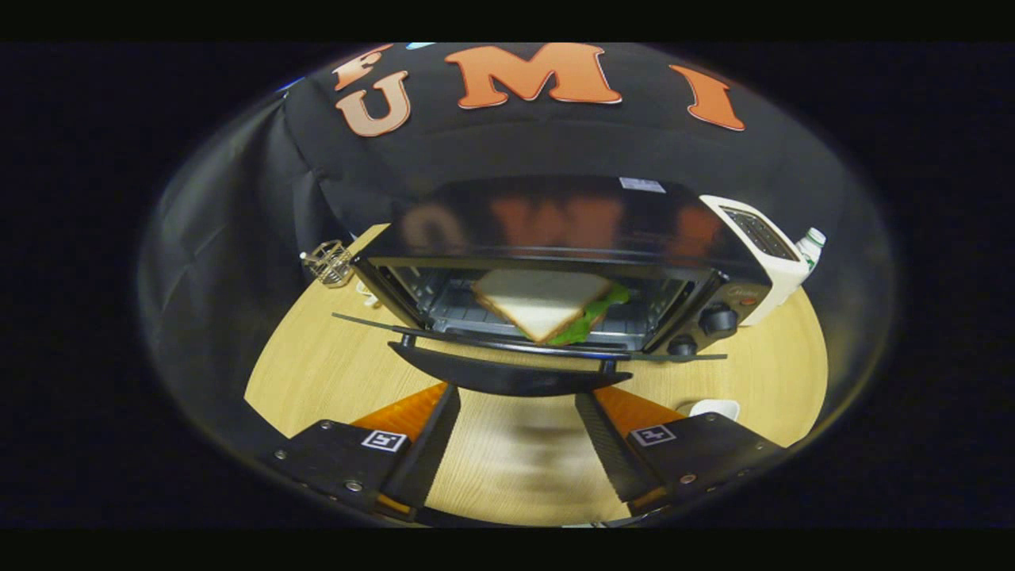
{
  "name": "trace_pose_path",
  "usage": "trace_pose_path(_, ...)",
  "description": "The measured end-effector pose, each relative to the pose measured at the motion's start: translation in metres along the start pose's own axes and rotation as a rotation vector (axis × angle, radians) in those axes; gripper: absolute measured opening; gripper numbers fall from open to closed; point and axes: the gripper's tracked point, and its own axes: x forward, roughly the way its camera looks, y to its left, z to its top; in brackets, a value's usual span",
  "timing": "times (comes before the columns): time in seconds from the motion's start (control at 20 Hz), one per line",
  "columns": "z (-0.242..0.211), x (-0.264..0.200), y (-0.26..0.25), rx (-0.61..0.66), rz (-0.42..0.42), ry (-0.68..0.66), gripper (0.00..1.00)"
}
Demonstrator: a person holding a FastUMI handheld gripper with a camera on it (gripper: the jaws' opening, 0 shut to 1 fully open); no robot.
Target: Open the toaster oven, put the food inside, and close the toaster oven door.
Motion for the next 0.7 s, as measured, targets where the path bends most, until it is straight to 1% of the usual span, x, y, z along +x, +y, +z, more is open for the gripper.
trace_pose_path(0.2, 0.044, -0.01, -0.009, -0.012, -0.025, -0.1, 0.87)
trace_pose_path(0.3, 0.066, -0.022, -0.008, -0.019, -0.027, -0.158, 0.87)
trace_pose_path(0.45, 0.113, -0.056, 0.001, -0.051, 0.003, -0.298, 0.87)
trace_pose_path(0.55, 0.146, -0.086, 0.001, -0.071, -0.001, -0.411, 0.86)
trace_pose_path(0.7, 0.183, -0.123, 0.009, -0.06, 0.0, -0.55, 0.87)
